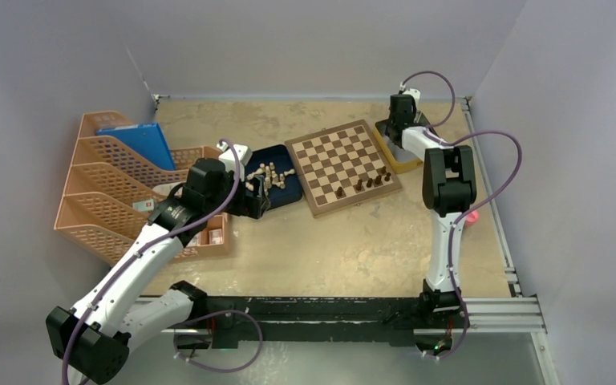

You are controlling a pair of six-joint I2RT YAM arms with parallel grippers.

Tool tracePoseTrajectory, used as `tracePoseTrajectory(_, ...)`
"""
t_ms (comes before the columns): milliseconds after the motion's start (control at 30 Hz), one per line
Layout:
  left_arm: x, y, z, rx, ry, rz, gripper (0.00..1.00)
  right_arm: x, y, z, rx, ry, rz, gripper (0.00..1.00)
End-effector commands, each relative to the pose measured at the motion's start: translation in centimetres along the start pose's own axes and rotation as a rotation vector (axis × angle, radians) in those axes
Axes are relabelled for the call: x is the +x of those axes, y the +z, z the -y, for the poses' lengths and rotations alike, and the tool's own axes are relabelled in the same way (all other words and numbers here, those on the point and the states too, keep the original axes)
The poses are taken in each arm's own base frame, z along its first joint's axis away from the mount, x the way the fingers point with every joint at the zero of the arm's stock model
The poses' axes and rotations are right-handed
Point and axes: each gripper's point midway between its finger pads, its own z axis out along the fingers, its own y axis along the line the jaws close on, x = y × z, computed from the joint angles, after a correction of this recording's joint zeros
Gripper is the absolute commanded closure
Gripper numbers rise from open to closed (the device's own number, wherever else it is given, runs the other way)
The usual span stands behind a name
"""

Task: Set up the chess pieces on the board
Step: Pick up the chess piece from the storage box.

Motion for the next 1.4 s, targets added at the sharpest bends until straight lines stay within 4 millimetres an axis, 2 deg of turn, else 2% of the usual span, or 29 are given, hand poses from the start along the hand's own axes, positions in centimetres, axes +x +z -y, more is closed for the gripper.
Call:
tracePoseTrajectory(0, -1.7, -0.4, 0.4, 0.008, 0.015, 0.054, 0.15, -1.7, 0.0, 0.3, 0.020, 0.021, 0.040, 0.77)
tracePoseTrajectory(333, -1.7, -0.5, 0.4, 0.008, 0.014, 0.061, 0.15, -2.1, -0.5, 0.4, 0.021, 0.026, 0.049, 0.82)
tracePoseTrajectory(433, -1.6, -0.4, 0.4, 0.007, 0.014, 0.051, 0.15, -3.0, -1.0, 0.8, 0.039, 0.032, 0.069, 0.84)
tracePoseTrajectory(633, -1.7, -0.5, 0.2, -0.004, 0.009, 0.058, 0.15, -4.7, -3.2, 1.6, 0.062, 0.055, 0.107, 0.87)
tracePoseTrajectory(767, -1.7, -0.3, 0.3, 0.004, 0.013, 0.059, 0.15, -4.7, -4.2, 1.8, 0.067, 0.077, 0.086, 0.87)
tracePoseTrajectory(900, -1.4, 0.2, 1.2, 0.055, 0.017, 0.022, 0.15, -4.8, -6.0, 1.2, 0.065, 0.091, 0.078, 0.89)
tracePoseTrajectory(1067, -1.6, -0.1, 1.4, 0.066, 0.018, 0.033, 0.15, -5.7, -8.8, 0.1, 0.038, 0.107, 0.081, 0.89)
tracePoseTrajectory(1200, -1.9, -0.5, 1.8, 0.086, 0.020, 0.056, 0.15, -5.7, -11.4, -2.2, -0.016, 0.105, 0.077, 0.88)
tracePoseTrajectory(1367, -1.7, -0.7, 2.2, 0.107, 0.018, 0.052, 0.15, -3.9, -14.6, -5.6, -0.092, 0.098, 0.043, 0.88)
